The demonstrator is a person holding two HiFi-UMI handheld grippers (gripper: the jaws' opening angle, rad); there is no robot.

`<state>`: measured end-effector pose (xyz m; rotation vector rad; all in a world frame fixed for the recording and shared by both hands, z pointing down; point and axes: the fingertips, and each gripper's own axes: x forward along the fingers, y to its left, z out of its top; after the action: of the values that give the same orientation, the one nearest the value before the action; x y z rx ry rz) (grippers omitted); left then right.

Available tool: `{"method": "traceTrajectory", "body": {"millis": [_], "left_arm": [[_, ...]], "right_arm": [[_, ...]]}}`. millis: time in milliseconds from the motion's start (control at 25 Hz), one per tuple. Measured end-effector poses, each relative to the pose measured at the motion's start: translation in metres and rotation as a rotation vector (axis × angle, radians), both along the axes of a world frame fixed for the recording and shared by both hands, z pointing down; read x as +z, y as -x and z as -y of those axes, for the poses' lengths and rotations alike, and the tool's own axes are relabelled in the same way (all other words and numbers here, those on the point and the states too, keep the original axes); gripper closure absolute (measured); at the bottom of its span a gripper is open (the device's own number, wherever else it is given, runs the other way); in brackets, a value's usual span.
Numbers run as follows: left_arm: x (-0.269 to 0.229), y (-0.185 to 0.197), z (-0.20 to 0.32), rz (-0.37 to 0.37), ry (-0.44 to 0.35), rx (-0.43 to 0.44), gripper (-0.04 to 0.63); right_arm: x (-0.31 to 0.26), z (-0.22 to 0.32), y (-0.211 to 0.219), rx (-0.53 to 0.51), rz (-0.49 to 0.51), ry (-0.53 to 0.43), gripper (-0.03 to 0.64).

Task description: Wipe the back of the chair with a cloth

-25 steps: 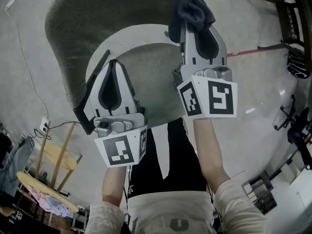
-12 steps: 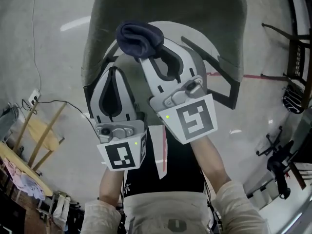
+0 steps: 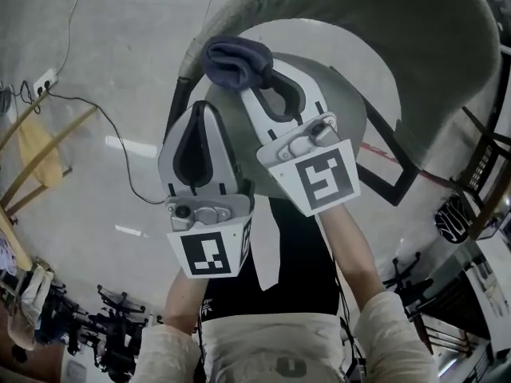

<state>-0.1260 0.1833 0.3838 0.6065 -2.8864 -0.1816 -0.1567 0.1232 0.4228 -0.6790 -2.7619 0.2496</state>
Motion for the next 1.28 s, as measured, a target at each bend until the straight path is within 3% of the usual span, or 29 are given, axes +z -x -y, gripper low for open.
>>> {"method": "traceTrajectory", "body": {"millis": [280,760,1280], "left_arm": [[0.018,-0.02,-0.017,-0.024,-0.047,-0.095,0.58],[0.017,-0.001,-0.014,0.0,-0.067,-0.11,0.58],[0.017,0.039,0.034,0.039,-0.061,-0.014,0.58]], "right_arm": [[0.022,-0.032,-0.011,-0.106,-0.001,-0.024,0.558],[0.025,-0.032,0.01,-0.088,0.04,-0.058,0.557],[0.034,0.05,0.053,0.147,0.06,-0.162,0.557]]}}
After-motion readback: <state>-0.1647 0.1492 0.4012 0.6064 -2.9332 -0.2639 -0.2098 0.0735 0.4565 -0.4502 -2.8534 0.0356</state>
